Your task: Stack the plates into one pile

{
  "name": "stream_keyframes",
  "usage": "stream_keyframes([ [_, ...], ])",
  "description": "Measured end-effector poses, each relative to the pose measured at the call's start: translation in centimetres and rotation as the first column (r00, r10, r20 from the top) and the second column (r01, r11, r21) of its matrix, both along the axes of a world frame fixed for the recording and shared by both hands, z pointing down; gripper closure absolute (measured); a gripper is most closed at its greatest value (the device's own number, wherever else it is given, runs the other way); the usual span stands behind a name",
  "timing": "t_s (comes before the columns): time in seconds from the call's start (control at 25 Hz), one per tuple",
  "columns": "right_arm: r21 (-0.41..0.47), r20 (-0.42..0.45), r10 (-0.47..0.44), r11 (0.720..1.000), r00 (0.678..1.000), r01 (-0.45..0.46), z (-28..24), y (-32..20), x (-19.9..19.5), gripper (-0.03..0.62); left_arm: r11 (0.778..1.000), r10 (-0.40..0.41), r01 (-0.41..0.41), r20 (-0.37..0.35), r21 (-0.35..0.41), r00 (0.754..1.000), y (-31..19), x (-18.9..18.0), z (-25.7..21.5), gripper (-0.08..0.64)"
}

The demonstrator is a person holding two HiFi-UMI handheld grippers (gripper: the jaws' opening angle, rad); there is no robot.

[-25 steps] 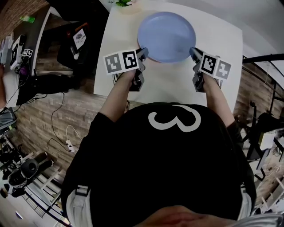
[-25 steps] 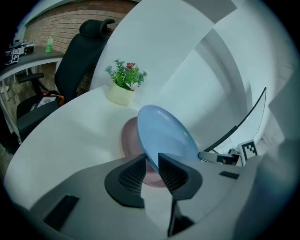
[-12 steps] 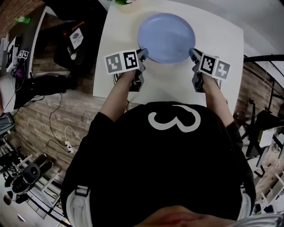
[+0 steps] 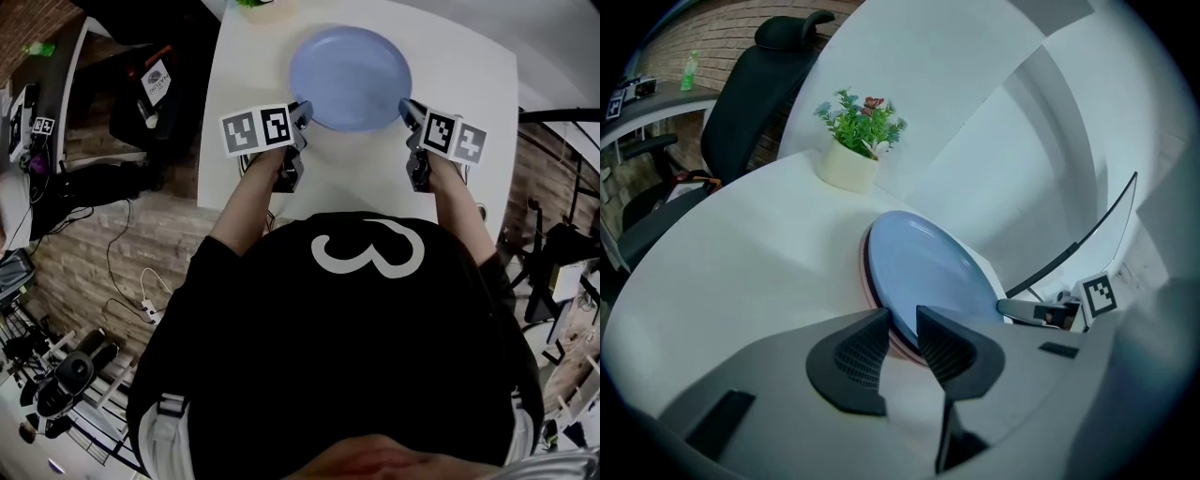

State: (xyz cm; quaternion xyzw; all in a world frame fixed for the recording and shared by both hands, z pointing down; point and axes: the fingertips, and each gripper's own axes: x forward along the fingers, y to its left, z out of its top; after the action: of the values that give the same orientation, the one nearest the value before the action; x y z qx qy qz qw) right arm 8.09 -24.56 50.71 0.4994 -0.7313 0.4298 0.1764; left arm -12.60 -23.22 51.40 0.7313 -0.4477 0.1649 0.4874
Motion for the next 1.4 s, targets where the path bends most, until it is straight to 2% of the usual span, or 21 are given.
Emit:
stream_keyframes([
  [0.56,0.0,-0.013,-0.007,1.0,1.0,0.007,0.5,0.0,-0.1,0.511,0.999,0.044,-0.044,0.037,0.003,0.998,-0.1,0.0,0.5,0.469],
  [0.76,0.007,-0.015,-0.018,1.0,1.0,0.018,0.5,0.2,-0.2,0.481,0.998,0.063,-0.065,0.076,0.019,0.995,-0.2,0.0,0.4,0.463],
  [1.08,0.016,0.014,-0.049,0.999,0.999,0.049,0.1,1.1,-0.7,0.457,0.999,0.032,-0.036,0.082,0.038,0.996,0.2,-0.6,0.1,0.434],
  [1.4,0.066,0.06,-0.014,0.998,0.998,0.011,-1.3,1.9,0.2,0.453,0.995,-0.037,0.031,0.057,0.098,0.998,1.2,-1.3,-1.5,0.417],
])
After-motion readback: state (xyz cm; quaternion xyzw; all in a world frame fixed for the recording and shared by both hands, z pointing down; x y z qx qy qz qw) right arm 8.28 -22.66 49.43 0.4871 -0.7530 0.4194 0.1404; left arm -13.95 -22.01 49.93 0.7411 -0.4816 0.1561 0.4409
